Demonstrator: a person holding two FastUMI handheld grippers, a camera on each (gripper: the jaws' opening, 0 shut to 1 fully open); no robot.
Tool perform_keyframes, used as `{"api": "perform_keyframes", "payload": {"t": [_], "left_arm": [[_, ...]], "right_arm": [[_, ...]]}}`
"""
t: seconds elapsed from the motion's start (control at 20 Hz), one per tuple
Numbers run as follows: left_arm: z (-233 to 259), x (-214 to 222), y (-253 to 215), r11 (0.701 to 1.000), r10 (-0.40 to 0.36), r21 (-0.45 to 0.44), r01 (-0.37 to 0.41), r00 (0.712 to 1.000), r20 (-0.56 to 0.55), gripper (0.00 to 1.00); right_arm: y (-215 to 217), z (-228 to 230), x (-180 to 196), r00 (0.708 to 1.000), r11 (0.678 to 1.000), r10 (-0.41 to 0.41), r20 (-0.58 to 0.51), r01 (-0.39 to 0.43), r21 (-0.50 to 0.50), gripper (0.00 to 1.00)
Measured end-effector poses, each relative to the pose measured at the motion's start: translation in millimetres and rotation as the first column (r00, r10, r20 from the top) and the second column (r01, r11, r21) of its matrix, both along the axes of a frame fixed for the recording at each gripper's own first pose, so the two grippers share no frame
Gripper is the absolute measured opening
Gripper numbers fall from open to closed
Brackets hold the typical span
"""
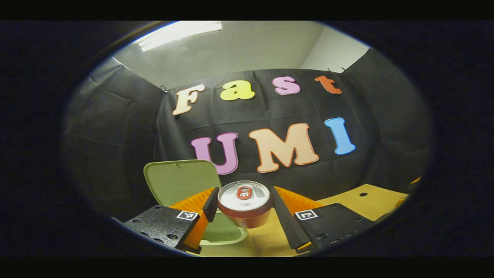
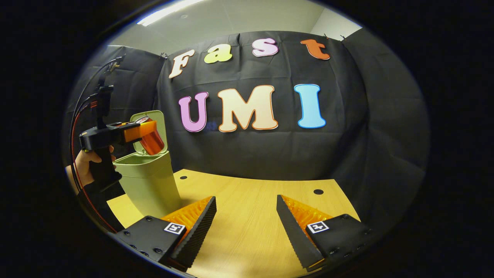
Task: Press the lid of the desktop garbage bin to open it, pick up the crumpled paper on the desktop and throw it into the bin, then pick up the pop can on the desktop and drop it into the bin, and finally close the garbage bin lid.
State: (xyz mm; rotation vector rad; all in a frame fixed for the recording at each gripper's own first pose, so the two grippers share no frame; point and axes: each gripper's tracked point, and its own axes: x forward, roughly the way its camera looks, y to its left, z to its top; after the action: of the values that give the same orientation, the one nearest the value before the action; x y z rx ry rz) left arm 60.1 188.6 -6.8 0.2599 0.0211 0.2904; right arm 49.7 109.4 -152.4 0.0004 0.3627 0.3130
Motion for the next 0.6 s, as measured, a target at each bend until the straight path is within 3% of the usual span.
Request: {"api": "perform_keyframes", "payload": {"t": [0.6], "left_arm": [[-45,-32,106,0.976,0.214,-0.011,-0.216,0.972,-0.092,0.76]], "right_arm": [[37,-8,0,0.999,0.999,0.047,-0.021,-0.047,-0.018,0.98]]}}
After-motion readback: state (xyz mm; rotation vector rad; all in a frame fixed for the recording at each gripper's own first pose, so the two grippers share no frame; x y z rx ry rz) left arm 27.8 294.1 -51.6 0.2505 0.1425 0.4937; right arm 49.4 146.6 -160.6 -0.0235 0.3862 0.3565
